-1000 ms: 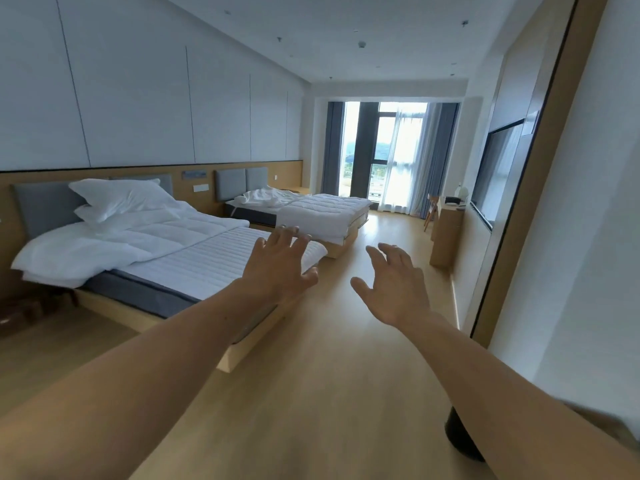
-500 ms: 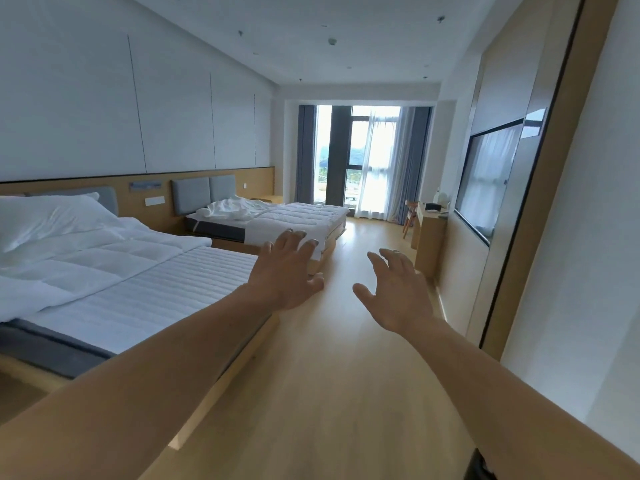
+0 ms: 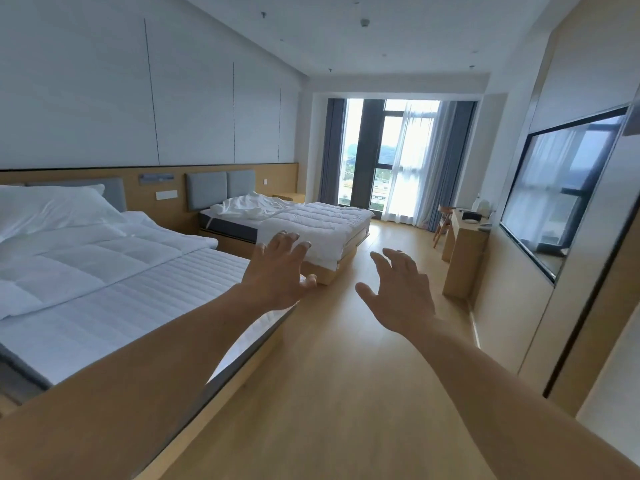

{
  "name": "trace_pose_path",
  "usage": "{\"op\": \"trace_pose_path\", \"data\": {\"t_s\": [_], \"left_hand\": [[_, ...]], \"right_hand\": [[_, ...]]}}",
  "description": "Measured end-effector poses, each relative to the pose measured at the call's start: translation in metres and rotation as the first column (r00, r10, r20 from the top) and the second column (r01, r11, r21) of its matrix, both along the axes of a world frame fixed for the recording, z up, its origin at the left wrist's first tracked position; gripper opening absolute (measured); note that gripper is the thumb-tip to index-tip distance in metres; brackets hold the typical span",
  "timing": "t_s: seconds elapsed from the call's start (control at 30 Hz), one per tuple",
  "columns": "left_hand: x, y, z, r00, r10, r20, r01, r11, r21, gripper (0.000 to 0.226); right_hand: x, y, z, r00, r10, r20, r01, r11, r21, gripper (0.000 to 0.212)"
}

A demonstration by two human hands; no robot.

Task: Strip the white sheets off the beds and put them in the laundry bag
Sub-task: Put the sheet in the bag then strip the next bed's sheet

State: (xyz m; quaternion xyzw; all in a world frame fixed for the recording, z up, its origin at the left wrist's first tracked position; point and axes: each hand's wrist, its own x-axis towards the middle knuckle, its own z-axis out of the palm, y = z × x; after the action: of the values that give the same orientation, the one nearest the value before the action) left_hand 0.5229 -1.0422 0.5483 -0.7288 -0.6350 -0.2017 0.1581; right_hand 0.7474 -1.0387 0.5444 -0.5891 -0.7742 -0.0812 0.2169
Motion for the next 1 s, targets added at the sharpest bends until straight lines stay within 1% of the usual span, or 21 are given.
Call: {"op": "trace_pose_path", "data": {"t_s": [0.13,0.27,0.37,0.47,0.6,0.67,0.8,0.93,1.0], "left_hand": [[-0.004,0.094,-0.002,1.0,0.017,0.003,-0.017,1.0,0.018,0.066],[-0.01,0.197,-0.007,1.0,-0.007,0.008,0.007,1.0,0.022,0.067],[-0.016,0.275,-0.002,1.0,-0.024,0.009,0.024,1.0,-0.002,0.068],[-0.018,0.351,0.004,0.999,-0.044,-0.005,0.044,0.999,-0.011,0.069],[-0.005,0.438,0.001,0.997,-0.077,-0.003,0.077,0.996,-0.046,0.068],[0.005,0.491,-0.001,0.996,-0.084,-0.013,0.083,0.995,-0.054,0.069],[0.022,0.593,-0.003,0.997,-0.053,-0.05,0.051,0.998,-0.029,0.069],[0.031,0.687,-0.005,0.998,0.0,-0.061,-0.004,0.998,-0.065,0.07],[0.033,0.732,-0.005,0.998,0.04,-0.055,-0.043,0.998,-0.05,0.07]], "right_hand": [[-0.008,0.093,-0.005,1.0,0.025,-0.001,-0.025,1.0,0.004,0.064],[-0.02,0.192,-0.012,1.0,0.023,0.004,-0.022,1.0,-0.009,0.063],[-0.024,0.268,-0.007,1.0,0.0,0.01,0.0,1.0,-0.025,0.063],[-0.024,0.34,-0.004,0.999,-0.04,-0.022,0.04,0.999,-0.012,0.063],[-0.014,0.425,-0.012,0.999,-0.049,-0.006,0.048,0.998,-0.039,0.063],[-0.006,0.478,-0.015,0.998,-0.056,-0.027,0.056,0.998,-0.033,0.063],[0.013,0.587,-0.02,0.998,-0.047,-0.034,0.046,0.999,-0.019,0.064],[0.028,0.689,-0.019,0.999,-0.002,-0.042,0.001,0.999,-0.036,0.065],[0.032,0.739,-0.015,0.999,0.022,-0.032,-0.023,0.999,-0.038,0.065]]}}
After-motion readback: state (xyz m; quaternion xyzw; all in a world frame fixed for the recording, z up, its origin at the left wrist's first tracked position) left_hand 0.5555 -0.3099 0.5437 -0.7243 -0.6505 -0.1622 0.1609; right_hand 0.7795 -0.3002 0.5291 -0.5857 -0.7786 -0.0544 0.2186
